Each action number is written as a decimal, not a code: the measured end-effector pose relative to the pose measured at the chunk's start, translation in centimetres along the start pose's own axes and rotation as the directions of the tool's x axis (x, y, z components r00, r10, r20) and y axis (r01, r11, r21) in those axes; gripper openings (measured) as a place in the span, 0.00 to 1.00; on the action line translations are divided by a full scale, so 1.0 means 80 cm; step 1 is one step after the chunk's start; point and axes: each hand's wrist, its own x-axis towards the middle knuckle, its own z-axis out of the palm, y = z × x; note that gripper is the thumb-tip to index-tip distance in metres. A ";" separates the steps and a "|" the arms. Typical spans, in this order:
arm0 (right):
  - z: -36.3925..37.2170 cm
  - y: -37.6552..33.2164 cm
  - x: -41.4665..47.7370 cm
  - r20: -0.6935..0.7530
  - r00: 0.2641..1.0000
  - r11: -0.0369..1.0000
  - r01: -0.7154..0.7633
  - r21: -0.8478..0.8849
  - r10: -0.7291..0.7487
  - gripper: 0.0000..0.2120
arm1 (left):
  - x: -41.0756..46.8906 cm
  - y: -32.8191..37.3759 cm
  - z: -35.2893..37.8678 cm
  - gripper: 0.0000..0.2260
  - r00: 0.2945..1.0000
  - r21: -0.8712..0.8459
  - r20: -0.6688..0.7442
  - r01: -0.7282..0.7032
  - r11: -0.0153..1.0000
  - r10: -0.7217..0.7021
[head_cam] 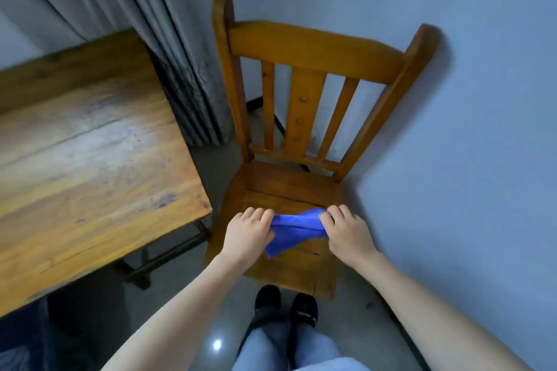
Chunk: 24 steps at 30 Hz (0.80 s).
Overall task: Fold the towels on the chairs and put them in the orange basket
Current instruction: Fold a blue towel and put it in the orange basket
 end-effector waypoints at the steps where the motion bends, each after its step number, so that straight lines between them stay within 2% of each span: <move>1: -0.026 0.003 0.010 -0.032 0.999 1.000 -0.010 0.001 0.010 0.25 | 0.009 0.001 -0.025 0.16 0.999 0.005 -0.044 -0.007 1.000 0.007; 3: -0.075 0.010 0.032 -0.135 0.991 1.000 -0.004 -0.006 0.003 0.23 | 0.030 -0.001 -0.071 0.17 0.993 0.018 -0.115 -0.015 1.000 0.017; 5: -0.125 0.016 0.054 -0.250 0.968 0.999 0.007 -0.041 -0.017 0.14 | 0.053 -0.002 -0.119 0.16 0.981 0.030 -0.192 -0.017 0.999 0.023; 6: -0.147 0.020 0.065 -0.293 0.956 0.998 0.007 -0.058 -0.024 0.13 | 0.064 -0.004 -0.141 0.14 0.972 0.034 -0.235 -0.024 0.999 0.032; 9: -0.215 0.036 0.098 -0.377 0.924 0.994 0.020 -0.112 -0.061 0.14 | 0.102 -0.009 -0.208 0.07 0.920 0.094 -0.377 -0.082 0.992 0.112; 11: -0.263 0.046 0.114 -0.410 0.909 0.991 0.025 -0.134 -0.078 0.14 | 0.122 -0.013 -0.251 0.13 0.885 0.134 -0.440 -0.104 0.986 0.153; 15: -0.341 0.058 0.136 -0.459 0.883 0.985 0.022 -0.174 -0.101 0.17 | 0.151 -0.012 -0.319 0.11 0.770 0.194 -0.582 -0.182 0.964 0.262; 19: -0.408 0.062 0.145 -0.443 0.892 0.983 0.012 -0.184 -0.094 0.15 | 0.168 -0.005 -0.381 0.08 0.656 0.257 -0.670 -0.233 0.938 0.346; 22: -0.432 0.062 0.155 -0.432 0.897 0.993 0.045 -0.109 -0.089 0.21 | 0.167 -0.015 -0.402 0.08 0.609 0.291 -0.707 -0.211 0.933 0.358; 24: -0.445 0.058 0.161 -0.390 0.916 0.995 0.074 -0.059 -0.091 0.18 | 0.162 -0.023 -0.412 0.10 0.591 0.300 -0.726 -0.188 0.935 0.352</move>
